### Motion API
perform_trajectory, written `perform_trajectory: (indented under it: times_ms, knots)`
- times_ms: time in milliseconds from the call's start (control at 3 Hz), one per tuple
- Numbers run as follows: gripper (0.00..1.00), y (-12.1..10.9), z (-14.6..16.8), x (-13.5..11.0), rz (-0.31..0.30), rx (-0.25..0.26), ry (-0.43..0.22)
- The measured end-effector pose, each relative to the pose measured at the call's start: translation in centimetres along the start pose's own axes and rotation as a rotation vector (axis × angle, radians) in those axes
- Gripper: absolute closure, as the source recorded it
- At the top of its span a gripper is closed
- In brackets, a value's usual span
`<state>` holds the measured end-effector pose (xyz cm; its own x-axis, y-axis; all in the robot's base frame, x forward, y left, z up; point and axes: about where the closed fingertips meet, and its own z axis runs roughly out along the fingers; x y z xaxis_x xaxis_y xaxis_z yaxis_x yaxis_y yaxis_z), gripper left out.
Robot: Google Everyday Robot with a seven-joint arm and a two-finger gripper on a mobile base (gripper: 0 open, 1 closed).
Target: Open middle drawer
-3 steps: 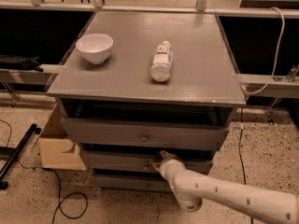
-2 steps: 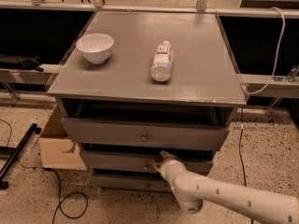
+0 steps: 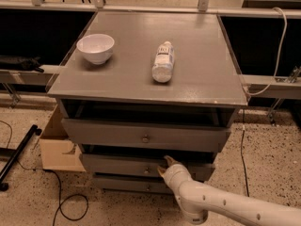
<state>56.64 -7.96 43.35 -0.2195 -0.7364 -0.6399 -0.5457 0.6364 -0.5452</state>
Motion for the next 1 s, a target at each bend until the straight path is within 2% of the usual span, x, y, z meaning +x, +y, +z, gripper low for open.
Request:
perform_trajectory:
  times_ms: [333,667,1000]
  knots:
    - [0.81,0.00,0.00,0.00,0.000,0.000,0.000]
    - [0.58,0.00,0.00,0.00,0.000,0.000,0.000]
    - [0.27,0.00,0.00,0.00,0.000,0.000,0.000]
